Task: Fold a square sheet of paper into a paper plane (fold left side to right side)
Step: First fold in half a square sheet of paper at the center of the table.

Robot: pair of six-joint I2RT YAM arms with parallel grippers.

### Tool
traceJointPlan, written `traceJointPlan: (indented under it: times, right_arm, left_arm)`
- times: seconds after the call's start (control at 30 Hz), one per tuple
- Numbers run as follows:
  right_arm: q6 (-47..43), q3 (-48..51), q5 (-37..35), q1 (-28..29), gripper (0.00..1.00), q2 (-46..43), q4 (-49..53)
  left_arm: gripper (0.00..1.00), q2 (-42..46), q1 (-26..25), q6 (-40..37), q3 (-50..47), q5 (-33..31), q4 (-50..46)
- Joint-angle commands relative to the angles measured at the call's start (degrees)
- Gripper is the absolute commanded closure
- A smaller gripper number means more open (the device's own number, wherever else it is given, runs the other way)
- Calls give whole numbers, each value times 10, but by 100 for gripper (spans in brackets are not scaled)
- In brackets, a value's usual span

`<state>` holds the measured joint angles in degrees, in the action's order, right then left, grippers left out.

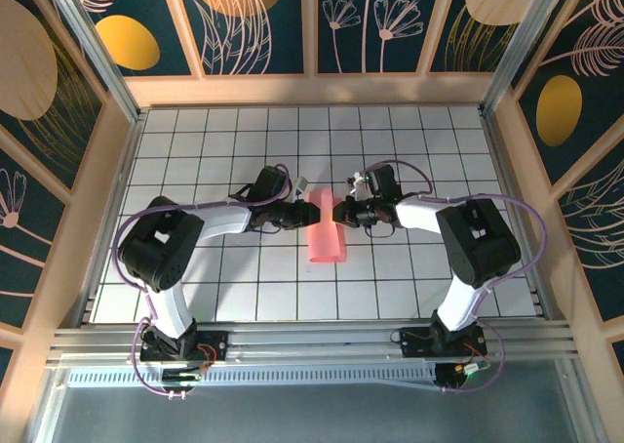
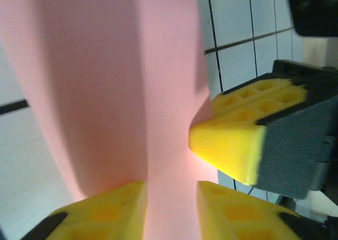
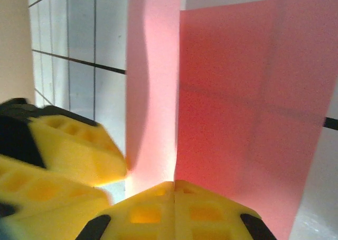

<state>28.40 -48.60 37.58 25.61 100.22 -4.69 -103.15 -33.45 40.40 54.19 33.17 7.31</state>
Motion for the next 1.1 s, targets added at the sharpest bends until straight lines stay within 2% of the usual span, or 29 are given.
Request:
traceJointPlan:
  times: [0.0,0.13,0.53,0.7,0.9,1.07]
  right_arm:
    - [-13,-16,-42,2,100,11,39]
    - [-14,-19,-55,3,100,14,50]
    - [-12,-18,-57,5,100,19,54]
    - [-15,-20,-58,5,100,22,57]
    - [-19,-23,-62,5,92,17,66]
    - [-25,-25,-75,0,81,-1,84]
  left_arm:
    - [59,40,-4,-5,12,-67,-47]
    - [51,44,-4,-6,10,-103,-70]
    - [46,-25,-6,6,28,-47,-43]
    - [50,-42,-12,6,37,-46,-45]
    - [63,-67,-17,0,48,-75,-77]
    - [64,-88,-23,-10,58,-102,-112]
